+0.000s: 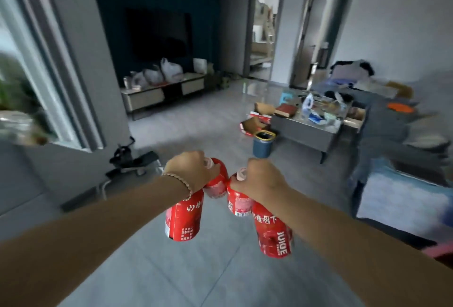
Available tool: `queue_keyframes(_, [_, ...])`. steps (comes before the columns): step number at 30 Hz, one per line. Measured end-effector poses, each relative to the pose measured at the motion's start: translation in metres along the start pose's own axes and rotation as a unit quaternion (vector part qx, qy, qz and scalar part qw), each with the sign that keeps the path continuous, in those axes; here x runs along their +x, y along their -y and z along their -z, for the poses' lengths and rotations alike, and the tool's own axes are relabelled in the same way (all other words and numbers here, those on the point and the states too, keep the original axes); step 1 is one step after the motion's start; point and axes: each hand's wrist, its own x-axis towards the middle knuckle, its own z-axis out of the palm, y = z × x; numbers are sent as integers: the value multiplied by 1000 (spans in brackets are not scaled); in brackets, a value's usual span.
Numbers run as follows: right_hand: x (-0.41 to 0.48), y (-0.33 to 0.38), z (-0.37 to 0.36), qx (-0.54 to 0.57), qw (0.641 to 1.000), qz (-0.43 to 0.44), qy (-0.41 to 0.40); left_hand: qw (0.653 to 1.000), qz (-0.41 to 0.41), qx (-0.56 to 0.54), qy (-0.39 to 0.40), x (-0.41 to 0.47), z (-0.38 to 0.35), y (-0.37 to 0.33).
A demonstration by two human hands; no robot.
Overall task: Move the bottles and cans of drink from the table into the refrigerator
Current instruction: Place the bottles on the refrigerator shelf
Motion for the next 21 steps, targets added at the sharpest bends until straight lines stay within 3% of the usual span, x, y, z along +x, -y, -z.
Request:
queue_keyframes(8, [91, 252, -101, 74, 979, 169, 88, 974, 218, 2, -61, 5, 64, 261])
queue_keyframes(16, [149, 431, -167, 64, 939, 308, 143, 918, 374, -4, -131, 13, 100, 426])
queue_keyframes(21, [202, 554, -205, 75, 900, 403, 146, 859, 477, -8, -187, 41, 132, 530])
